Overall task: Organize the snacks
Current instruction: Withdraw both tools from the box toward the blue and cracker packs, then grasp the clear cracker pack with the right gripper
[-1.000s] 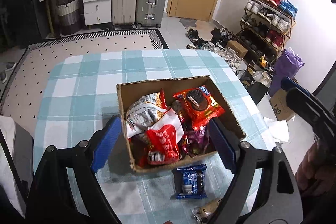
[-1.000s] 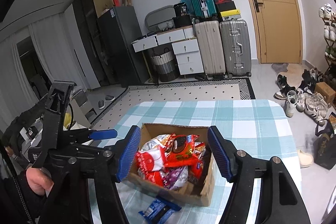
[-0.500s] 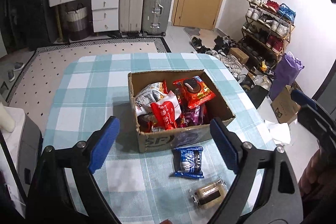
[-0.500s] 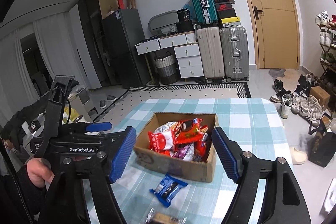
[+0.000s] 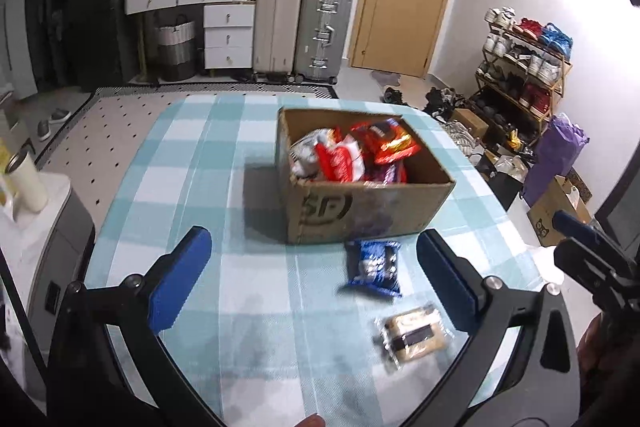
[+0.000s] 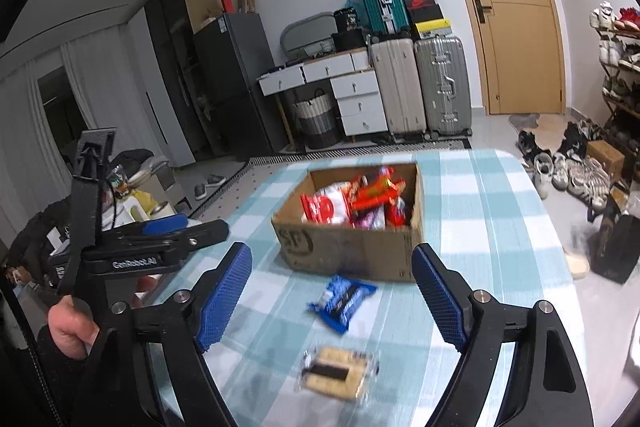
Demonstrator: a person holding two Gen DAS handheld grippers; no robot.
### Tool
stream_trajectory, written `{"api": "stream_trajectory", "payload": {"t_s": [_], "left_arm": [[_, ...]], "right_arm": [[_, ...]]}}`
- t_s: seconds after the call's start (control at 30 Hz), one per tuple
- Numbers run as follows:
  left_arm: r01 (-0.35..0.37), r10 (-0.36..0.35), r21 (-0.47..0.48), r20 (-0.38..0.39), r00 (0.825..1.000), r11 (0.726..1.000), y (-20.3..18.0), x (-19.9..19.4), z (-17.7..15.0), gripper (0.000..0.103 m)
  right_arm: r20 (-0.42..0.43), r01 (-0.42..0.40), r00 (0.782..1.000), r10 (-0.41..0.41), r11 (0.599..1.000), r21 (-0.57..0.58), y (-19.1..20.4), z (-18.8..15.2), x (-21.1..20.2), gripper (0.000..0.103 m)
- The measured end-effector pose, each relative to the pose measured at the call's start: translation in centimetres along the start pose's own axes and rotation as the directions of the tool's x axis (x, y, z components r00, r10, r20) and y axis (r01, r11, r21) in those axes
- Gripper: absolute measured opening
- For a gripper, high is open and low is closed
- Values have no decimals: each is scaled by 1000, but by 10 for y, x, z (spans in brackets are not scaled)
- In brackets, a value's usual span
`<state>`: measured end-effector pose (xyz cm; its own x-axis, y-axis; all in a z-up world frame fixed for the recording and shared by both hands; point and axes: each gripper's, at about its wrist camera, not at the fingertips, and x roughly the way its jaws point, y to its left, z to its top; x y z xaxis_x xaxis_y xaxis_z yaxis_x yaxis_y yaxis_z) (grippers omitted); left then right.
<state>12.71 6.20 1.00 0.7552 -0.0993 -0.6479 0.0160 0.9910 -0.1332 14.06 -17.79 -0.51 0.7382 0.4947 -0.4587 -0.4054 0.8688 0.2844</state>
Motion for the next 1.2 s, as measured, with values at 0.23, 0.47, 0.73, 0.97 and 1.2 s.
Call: {"api": "stream_trajectory", "payload": {"t_s": [0.23,0.47,0.73,0.97,1.2], "left_arm": [[-16,16,-7,7,1000,1000,4,-10,-28,102],[-21,21,-8,3,1000,1000,2,-9,-44,102],[-19,18,-26,-47,999,999,1,17,-66,102],[-16,14,-23,-109,994,1000,2,47,-81,102],[-9,6,-24,-143,990,1000,7,67,-93,102]], "right_arm": [[-55,9,998,-8,1000,17,1,-34,8,84],[-97,13,995,-10,999,34,0,-59,19,84],[-176,22,984,-9,997,70,-11,-87,47,84],[-239,15,971,4,997,77,-11,-104,75,84],[-305,35,952,-9,996,79,-14,-115,102,84]]}}
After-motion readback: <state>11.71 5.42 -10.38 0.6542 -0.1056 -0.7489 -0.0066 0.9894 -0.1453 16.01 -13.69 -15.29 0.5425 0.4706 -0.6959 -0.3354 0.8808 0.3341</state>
